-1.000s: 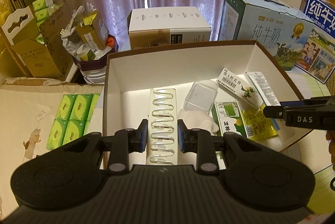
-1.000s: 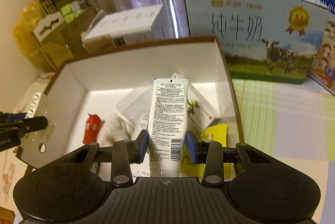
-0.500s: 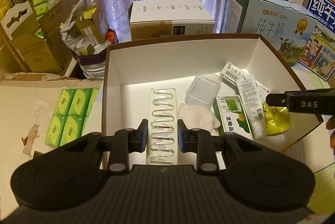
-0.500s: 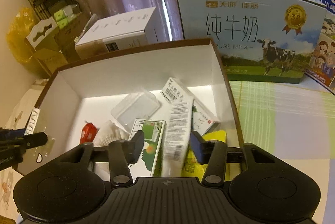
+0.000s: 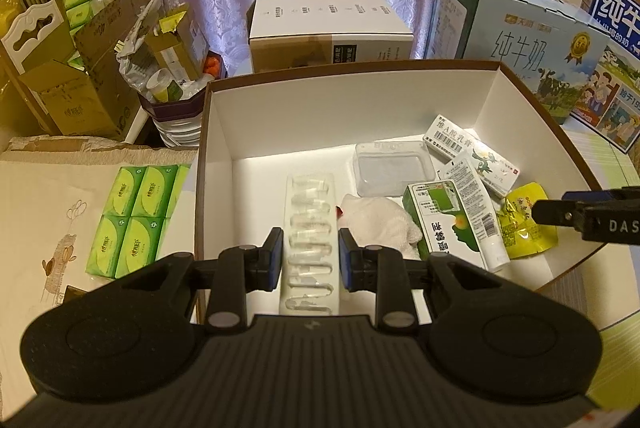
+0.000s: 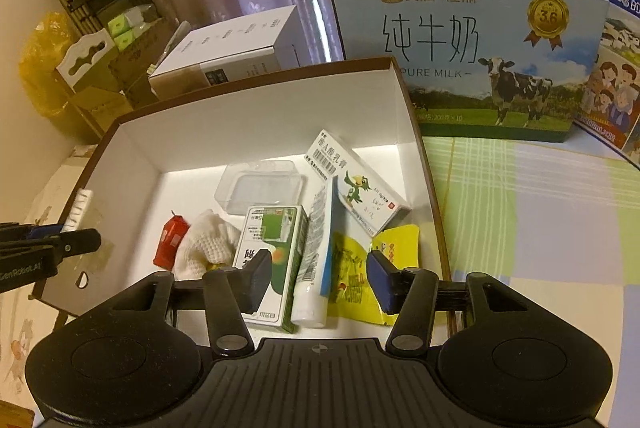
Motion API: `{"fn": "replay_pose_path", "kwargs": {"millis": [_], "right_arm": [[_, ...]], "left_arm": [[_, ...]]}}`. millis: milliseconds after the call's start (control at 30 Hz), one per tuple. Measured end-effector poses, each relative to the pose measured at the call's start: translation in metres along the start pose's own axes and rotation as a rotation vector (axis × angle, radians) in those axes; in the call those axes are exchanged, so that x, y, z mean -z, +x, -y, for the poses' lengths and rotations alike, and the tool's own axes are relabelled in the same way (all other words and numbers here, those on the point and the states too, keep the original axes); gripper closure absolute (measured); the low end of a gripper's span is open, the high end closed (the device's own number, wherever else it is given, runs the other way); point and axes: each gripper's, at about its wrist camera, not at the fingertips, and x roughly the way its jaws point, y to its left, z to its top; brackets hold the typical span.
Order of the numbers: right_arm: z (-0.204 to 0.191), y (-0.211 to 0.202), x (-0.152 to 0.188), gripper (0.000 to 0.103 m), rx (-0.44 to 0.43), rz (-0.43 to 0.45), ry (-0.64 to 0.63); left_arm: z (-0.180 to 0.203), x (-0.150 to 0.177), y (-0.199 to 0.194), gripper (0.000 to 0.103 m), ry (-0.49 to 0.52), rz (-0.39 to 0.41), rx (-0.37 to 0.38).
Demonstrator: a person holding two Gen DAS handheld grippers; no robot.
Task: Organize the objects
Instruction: 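Lower the blister strip and white tube into the brown box with both grippers, then open both grippers to release the strip and tube inside the box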
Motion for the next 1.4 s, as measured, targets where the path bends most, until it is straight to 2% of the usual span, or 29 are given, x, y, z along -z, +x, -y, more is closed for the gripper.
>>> {"fn": "replay_pose_path", "kwargs": {"millis": [100, 267, 333, 667, 900, 1400], "right_arm": [[-0.001, -0.004, 0.001, 0.052, -0.002, 0.008, -0.008], [-0.004, -0.012, 0.001, 0.049, -0.007, 0.023, -0.031], [-0.004, -0.015, 0.001, 0.048, -0.007, 0.028, -0.039], [-0.008, -0.030, 0.006, 0.045, -0.008, 0.040, -0.087], [-0.008, -0.049, 0.013, 0.043, -0.020, 0.057, -0.077], [-0.016, -0.101, 0.034, 0.037, -0.028, 0.120, -0.046]], "left_arm": [[0.000, -0.001, -0.001, 0.059, 0.008, 0.016, -0.012], [-0.005, -0.002, -0.002, 0.054, -0.002, 0.009, -0.019], [-0.006, -0.002, -0.002, 0.047, -0.008, 0.009, -0.024], [-0.005, -0.002, -0.014, 0.043, -0.010, 0.025, -0.015], [-0.004, 0.003, -0.030, 0.034, -0.012, 0.036, -0.007], [0.007, 0.027, -0.084, 0.030, -0.012, 0.071, 0.014]]}}
